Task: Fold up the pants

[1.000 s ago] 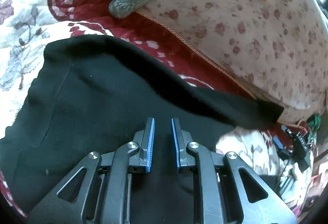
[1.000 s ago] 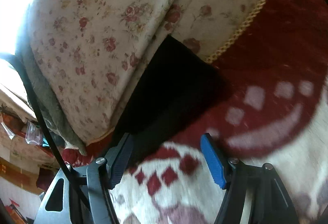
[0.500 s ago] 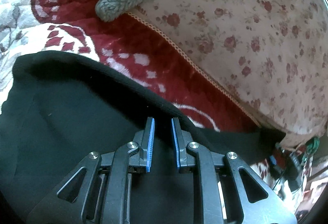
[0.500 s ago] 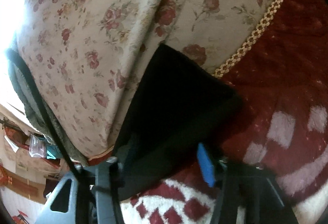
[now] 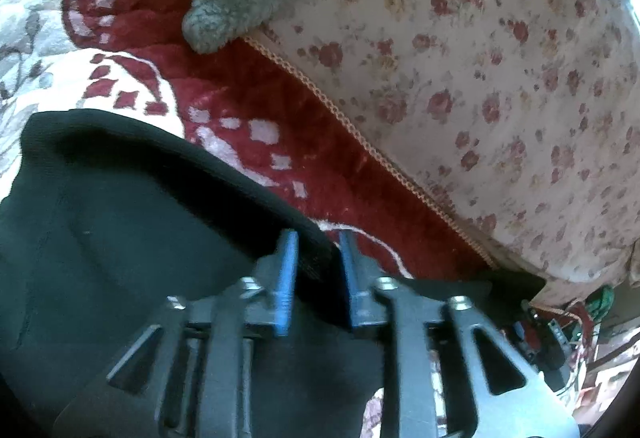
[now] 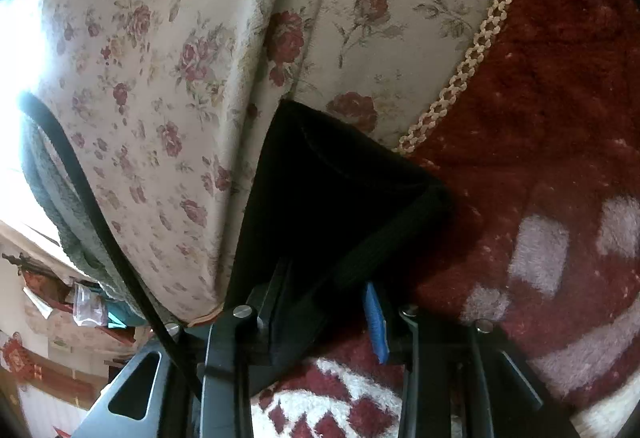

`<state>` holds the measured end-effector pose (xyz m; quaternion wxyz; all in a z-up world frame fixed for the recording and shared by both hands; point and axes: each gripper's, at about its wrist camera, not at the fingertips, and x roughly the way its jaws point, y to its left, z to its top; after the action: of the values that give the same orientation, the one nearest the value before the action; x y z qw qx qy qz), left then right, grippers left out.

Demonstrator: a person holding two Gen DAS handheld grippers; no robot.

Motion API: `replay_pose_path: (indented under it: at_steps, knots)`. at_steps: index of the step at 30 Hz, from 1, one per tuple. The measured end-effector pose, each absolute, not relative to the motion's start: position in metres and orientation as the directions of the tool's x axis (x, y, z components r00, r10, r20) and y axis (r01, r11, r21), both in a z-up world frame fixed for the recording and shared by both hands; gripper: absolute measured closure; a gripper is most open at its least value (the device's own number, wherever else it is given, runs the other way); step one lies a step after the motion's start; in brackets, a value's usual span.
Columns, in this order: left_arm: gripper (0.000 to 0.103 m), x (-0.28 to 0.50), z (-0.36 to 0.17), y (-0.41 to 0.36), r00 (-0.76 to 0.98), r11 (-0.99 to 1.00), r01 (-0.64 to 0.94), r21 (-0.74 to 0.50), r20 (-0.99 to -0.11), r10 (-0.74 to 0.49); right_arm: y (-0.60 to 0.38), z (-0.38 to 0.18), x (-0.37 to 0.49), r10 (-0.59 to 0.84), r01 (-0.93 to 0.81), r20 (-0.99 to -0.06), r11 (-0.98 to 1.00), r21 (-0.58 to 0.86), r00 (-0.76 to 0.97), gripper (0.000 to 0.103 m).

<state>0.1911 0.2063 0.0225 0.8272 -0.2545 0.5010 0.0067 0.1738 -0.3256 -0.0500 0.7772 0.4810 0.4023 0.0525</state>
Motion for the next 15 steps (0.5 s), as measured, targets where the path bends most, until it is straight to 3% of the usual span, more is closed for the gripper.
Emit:
replay_pose_path:
  at_steps: [5,6,8,9,10,12,15]
  knots:
    - [0.066,0.203,0.013,0.195,0.468,0.883,-0.282,-0.375,-0.857,-0.214,-0.315,-0.047,0.182,0.478,0.291,-0.597,0.569,0.769,0.644,0.069]
    - [0.066,0.205,0.011,0.194,0.463,0.887,-0.283,-0.364,-0.862,-0.206,-0.312,-0.047,0.184,0.483,0.278,-0.595,0.577,0.768,0.643,0.072]
    - [0.066,0.207,0.008,0.192,0.461,0.89,-0.289,-0.352,-0.866,-0.193,-0.307,-0.047,0.184,0.488,0.267,-0.589,0.578,0.771,0.644,0.093]
    - [0.066,0.207,0.008,0.191,0.466,0.89,-0.286,-0.354,-0.864,-0.194,-0.306,-0.046,0.183,0.493,0.259,-0.58,0.573,0.777,0.648,0.093]
    - [0.079,0.206,0.009,0.191,0.47,0.891,-0.284,-0.354,-0.862,-0.192,-0.304,-0.044,0.181,0.495,0.248,-0.569,0.571,0.783,0.657,0.095]
    - [0.094,0.202,0.012,0.193,0.476,0.895,-0.267,-0.358,-0.856,-0.2,-0.303,-0.034,0.176,0.499,0.21,-0.537,0.568,0.795,0.68,0.097]
    - [0.098,0.189,0.02,0.197,0.514,0.892,-0.237,-0.386,-0.828,-0.222,-0.3,-0.018,0.164,0.514,0.167,-0.502,0.563,0.809,0.695,0.098]
